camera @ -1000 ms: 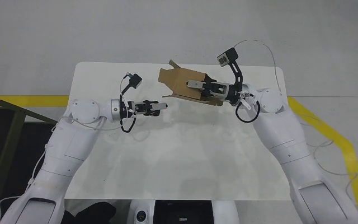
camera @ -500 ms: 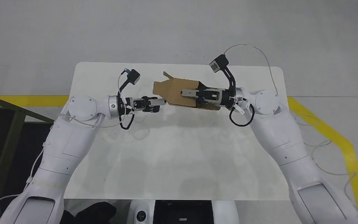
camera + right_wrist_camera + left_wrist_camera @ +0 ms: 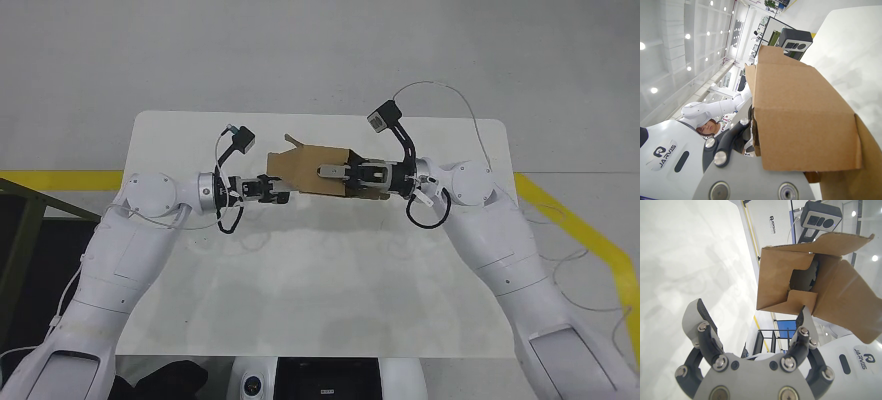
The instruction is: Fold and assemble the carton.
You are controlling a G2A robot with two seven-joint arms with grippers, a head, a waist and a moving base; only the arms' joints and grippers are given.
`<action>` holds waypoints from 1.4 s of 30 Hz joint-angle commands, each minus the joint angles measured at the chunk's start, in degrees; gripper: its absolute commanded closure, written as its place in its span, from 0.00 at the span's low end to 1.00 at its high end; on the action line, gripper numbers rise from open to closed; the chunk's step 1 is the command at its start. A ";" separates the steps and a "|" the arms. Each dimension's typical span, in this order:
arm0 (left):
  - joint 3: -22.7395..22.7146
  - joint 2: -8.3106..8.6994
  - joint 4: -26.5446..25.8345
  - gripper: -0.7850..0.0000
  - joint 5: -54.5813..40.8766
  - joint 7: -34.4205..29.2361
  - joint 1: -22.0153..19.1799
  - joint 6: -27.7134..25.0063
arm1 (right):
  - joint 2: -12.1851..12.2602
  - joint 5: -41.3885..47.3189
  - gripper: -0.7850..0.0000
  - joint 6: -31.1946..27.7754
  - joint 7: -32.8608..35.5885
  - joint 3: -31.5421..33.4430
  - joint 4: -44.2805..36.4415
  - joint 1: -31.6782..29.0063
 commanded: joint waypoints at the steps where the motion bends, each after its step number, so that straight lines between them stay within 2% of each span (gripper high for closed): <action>1: 0.17 -0.03 0.02 0.00 -0.05 -0.09 -0.02 0.01 | -0.06 0.15 1.00 0.01 0.14 -0.12 -0.06 0.00; 12: 0.16 -0.02 0.36 0.00 -0.34 -0.22 -0.25 -0.02 | -0.28 0.55 1.00 -0.19 0.84 -0.21 0.24 0.18; 18: -1.39 0.27 1.09 0.00 -0.31 0.80 -0.30 -0.45 | -0.09 -0.07 1.00 0.09 1.18 0.54 1.30 0.09; 25: -4.21 0.85 3.01 0.00 0.29 2.90 0.00 -0.52 | 0.31 -0.63 1.00 3.46 6.97 0.27 2.06 0.24; 30: -5.16 1.03 3.09 0.00 -0.45 3.01 -0.07 -0.29 | 0.08 -0.20 1.00 4.29 8.70 -0.93 1.78 0.22; 42: -2.32 0.53 3.98 0.00 -0.94 1.10 -0.73 0.51 | -0.51 1.80 1.00 3.83 10.48 -2.24 1.99 1.10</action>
